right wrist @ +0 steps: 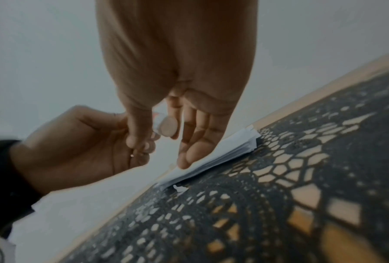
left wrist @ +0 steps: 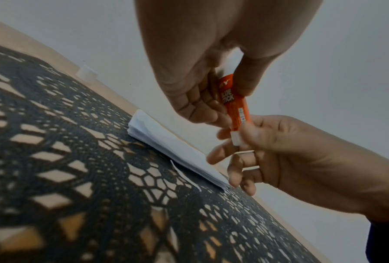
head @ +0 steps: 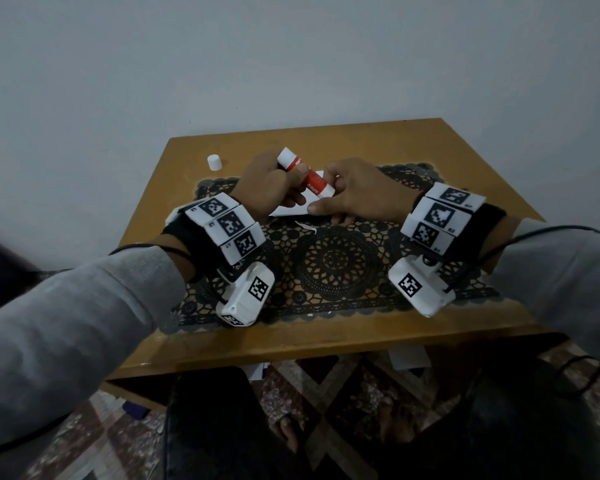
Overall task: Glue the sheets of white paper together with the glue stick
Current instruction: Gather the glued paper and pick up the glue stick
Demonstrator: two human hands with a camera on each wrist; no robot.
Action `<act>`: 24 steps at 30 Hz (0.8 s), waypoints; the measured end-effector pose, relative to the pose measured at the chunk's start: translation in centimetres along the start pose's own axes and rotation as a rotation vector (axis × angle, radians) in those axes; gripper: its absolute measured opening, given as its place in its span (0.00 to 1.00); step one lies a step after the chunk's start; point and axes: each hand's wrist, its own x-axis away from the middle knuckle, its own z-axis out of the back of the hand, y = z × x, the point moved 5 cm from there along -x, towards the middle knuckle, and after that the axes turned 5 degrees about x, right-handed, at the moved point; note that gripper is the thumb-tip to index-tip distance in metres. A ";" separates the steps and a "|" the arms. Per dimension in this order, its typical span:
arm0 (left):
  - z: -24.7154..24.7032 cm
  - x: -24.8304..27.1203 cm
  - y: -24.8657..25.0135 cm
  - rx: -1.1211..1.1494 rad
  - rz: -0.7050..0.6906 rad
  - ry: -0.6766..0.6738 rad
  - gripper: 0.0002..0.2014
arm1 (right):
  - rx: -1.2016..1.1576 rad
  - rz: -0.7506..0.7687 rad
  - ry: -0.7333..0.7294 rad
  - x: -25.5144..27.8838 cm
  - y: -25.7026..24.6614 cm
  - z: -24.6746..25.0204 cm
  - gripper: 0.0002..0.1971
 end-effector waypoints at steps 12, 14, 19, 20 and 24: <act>6.6 -4.6 -1.0 -0.729 -0.012 0.144 0.12 | -0.126 0.007 0.135 -1.5 0.7 1.5 0.13; 9.1 -6.9 -2.4 -0.856 0.089 0.128 0.17 | -0.120 0.016 0.139 -1.7 0.7 1.5 0.12; 11.0 -10.4 -6.4 -1.221 0.240 -0.076 0.26 | -0.115 0.035 0.128 -1.8 0.4 1.4 0.12; 10.8 -10.7 -6.9 -1.245 0.252 -0.102 0.25 | -0.111 0.041 0.123 -1.8 0.3 1.3 0.12; 10.3 -11.2 -7.4 -1.314 0.194 -0.154 0.19 | -0.095 0.048 0.117 -1.8 0.3 1.4 0.11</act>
